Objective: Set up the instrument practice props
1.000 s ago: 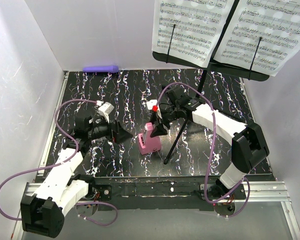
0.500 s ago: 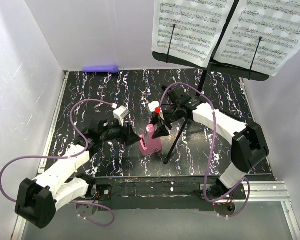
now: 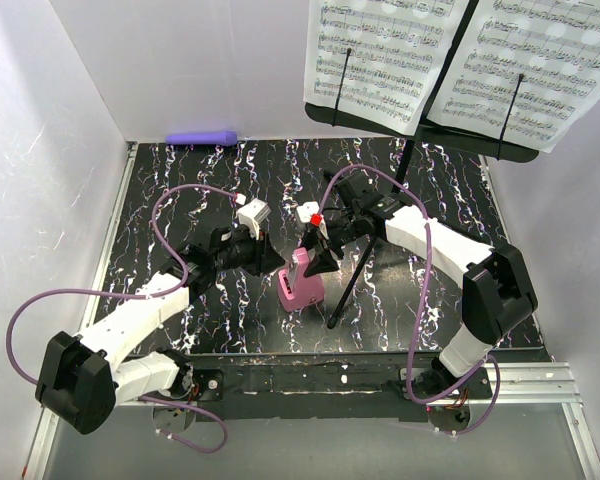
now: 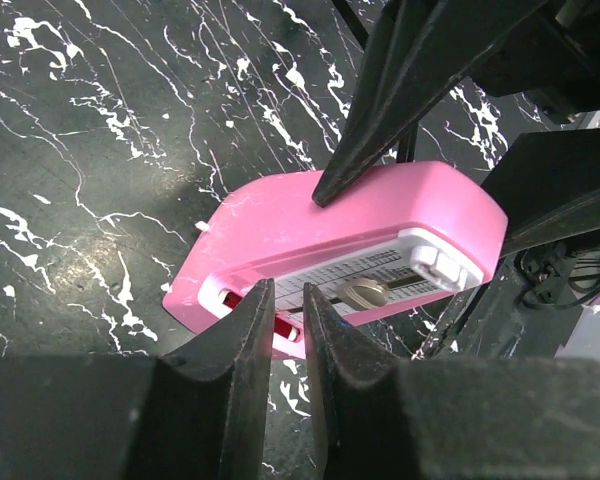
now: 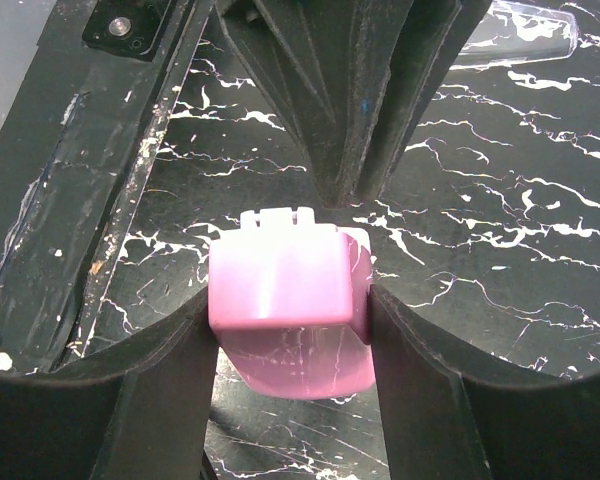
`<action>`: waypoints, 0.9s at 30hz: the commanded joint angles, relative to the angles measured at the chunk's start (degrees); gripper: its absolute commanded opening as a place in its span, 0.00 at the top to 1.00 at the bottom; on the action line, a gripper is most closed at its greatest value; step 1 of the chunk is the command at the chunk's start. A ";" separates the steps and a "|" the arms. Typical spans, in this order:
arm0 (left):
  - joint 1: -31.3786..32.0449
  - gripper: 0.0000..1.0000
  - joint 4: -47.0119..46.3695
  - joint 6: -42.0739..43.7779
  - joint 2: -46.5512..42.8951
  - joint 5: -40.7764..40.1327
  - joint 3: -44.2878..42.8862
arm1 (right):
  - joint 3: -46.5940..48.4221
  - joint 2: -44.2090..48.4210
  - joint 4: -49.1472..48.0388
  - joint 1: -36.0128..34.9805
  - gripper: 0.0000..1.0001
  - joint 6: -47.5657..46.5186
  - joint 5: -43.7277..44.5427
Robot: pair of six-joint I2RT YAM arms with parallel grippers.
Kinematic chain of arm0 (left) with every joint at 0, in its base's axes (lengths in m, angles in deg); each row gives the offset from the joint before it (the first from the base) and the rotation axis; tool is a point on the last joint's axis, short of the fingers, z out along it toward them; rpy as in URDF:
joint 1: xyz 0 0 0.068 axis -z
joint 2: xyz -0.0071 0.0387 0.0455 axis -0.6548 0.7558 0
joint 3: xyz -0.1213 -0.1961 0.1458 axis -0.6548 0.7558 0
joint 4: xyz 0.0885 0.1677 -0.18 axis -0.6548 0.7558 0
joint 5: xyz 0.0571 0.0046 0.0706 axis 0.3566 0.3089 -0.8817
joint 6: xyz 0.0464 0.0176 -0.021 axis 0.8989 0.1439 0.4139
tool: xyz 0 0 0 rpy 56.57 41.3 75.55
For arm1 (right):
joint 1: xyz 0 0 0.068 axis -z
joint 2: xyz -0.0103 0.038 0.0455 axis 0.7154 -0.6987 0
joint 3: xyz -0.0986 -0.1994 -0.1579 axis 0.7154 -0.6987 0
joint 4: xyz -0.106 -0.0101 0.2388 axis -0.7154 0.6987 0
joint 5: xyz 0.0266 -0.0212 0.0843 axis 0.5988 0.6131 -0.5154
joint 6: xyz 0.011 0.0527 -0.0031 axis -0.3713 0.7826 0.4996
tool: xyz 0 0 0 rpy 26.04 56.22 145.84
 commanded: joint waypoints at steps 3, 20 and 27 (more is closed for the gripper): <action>1.11 0.84 3.61 -0.87 -1.01 -1.65 -2.25 | 0.81 -1.85 2.83 0.27 0.38 0.82 0.20; 4.19 0.84 4.31 -3.16 1.53 0.54 -6.02 | 0.90 -2.20 2.74 0.27 0.38 1.00 0.29; 5.25 0.84 4.31 -3.16 1.71 0.45 -6.47 | 0.99 -2.55 2.74 0.27 0.37 1.09 0.47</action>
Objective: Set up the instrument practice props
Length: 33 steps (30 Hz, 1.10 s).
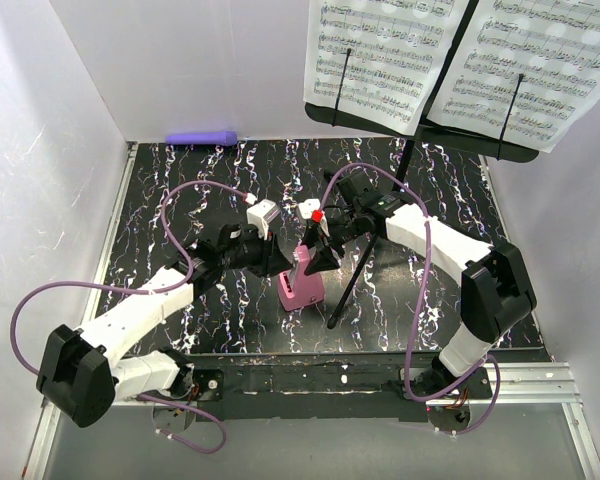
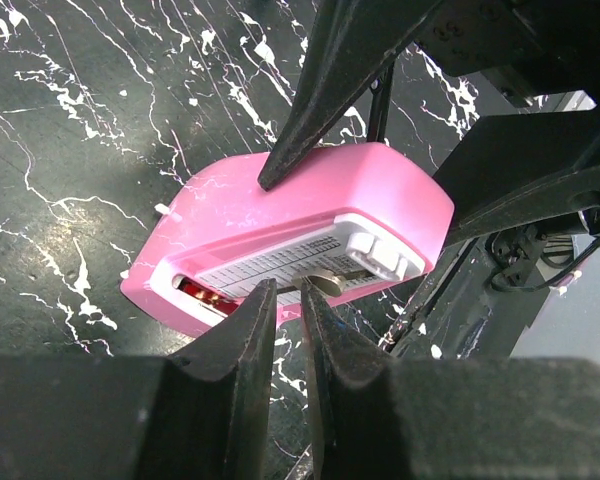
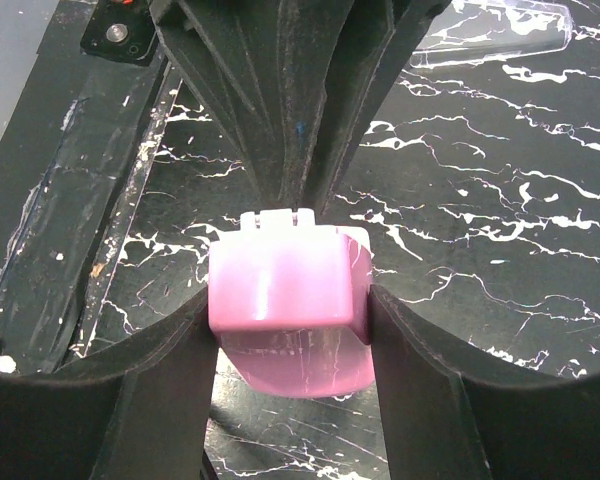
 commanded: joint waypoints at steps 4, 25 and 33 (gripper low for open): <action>1.33 0.84 0.23 0.56 -1.66 2.10 -1.94 | 0.66 -2.03 3.12 -0.53 0.37 0.00 1.06; 0.98 0.03 10.96 -2.95 -27.06 -12.57 6.05 | 2.77 0.43 5.22 -0.45 0.16 0.35 7.55; 0.81 0.02 14.47 -2.34 -25.30 -12.93 4.92 | 1.98 7.37 7.94 0.87 0.14 -2.11 10.73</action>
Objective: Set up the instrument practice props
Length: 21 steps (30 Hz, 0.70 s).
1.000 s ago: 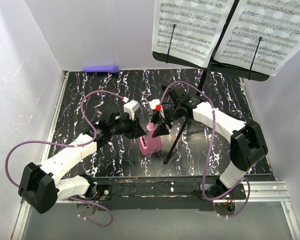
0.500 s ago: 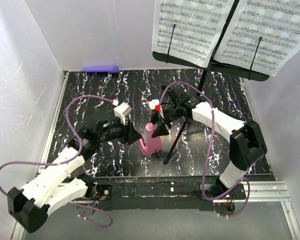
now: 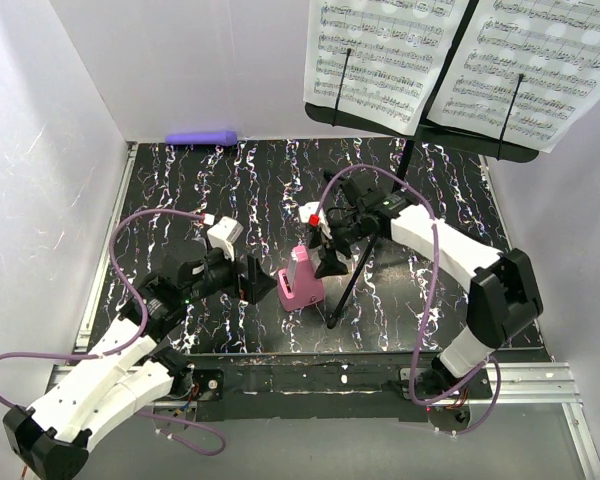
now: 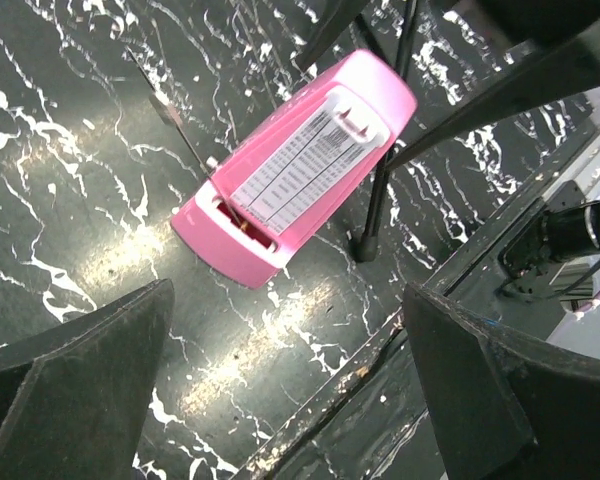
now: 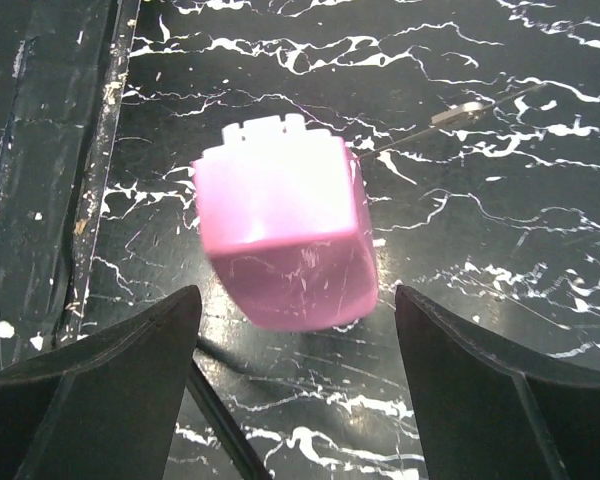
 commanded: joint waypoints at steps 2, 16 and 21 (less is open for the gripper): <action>-0.11 0.02 4.35 1.03 -0.52 -3.09 -2.08 | 1.13 9.39 5.50 0.92 0.14 -4.28 1.37; -17.65 0.02 1.29 1.48 -5.62 2.65 -2.18 | -15.37 42.60 31.20 20.04 0.14 -10.89 -5.66; -39.92 0.02 -3.47 -5.63 -1.86 23.10 -0.06 | -25.13 56.58 17.43 34.89 0.10 10.34 1.79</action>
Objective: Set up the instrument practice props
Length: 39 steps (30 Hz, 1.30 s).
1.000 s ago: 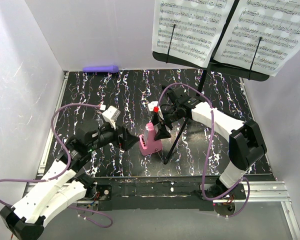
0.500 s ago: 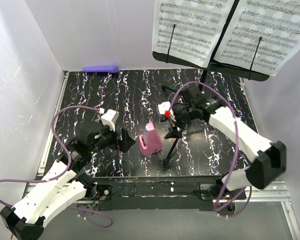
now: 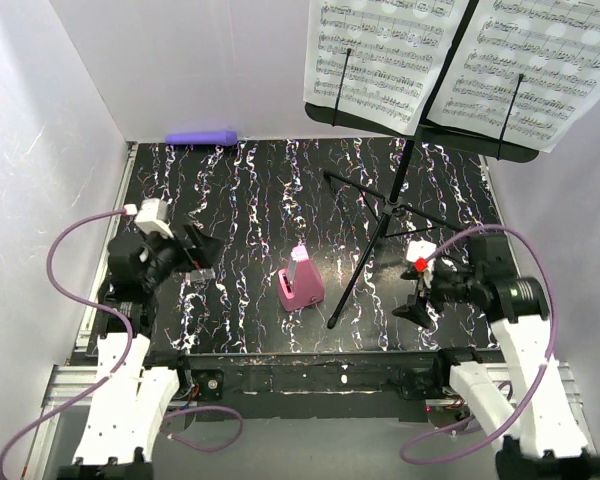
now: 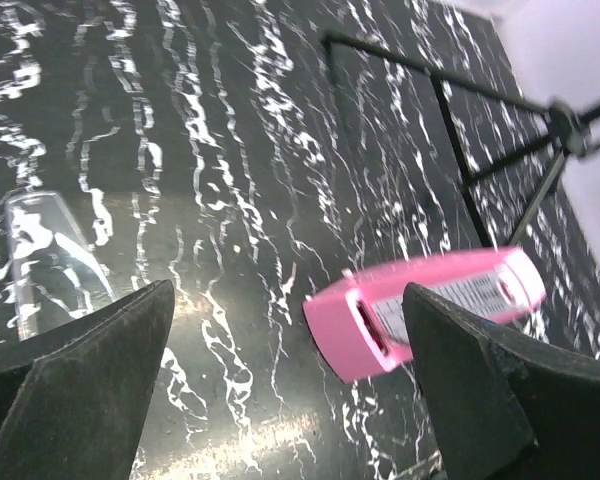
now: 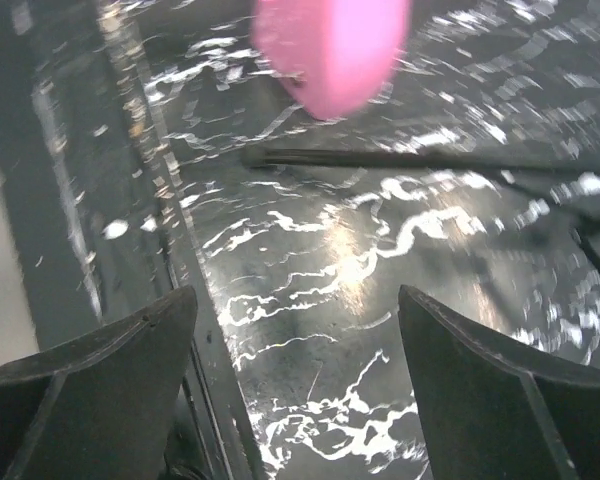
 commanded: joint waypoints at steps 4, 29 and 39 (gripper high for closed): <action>-11.32 0.02 -2.63 -1.76 8.25 11.68 0.00 | -14.03 16.70 -34.39 21.35 0.03 41.48 23.30; -4.03 0.02 -4.38 2.57 5.80 -3.89 4.21 | -23.36 21.19 -40.50 36.75 0.06 49.64 19.96; -2.44 0.02 -3.94 4.06 4.40 -10.66 5.53 | -23.29 20.32 -36.72 47.74 0.11 46.11 7.80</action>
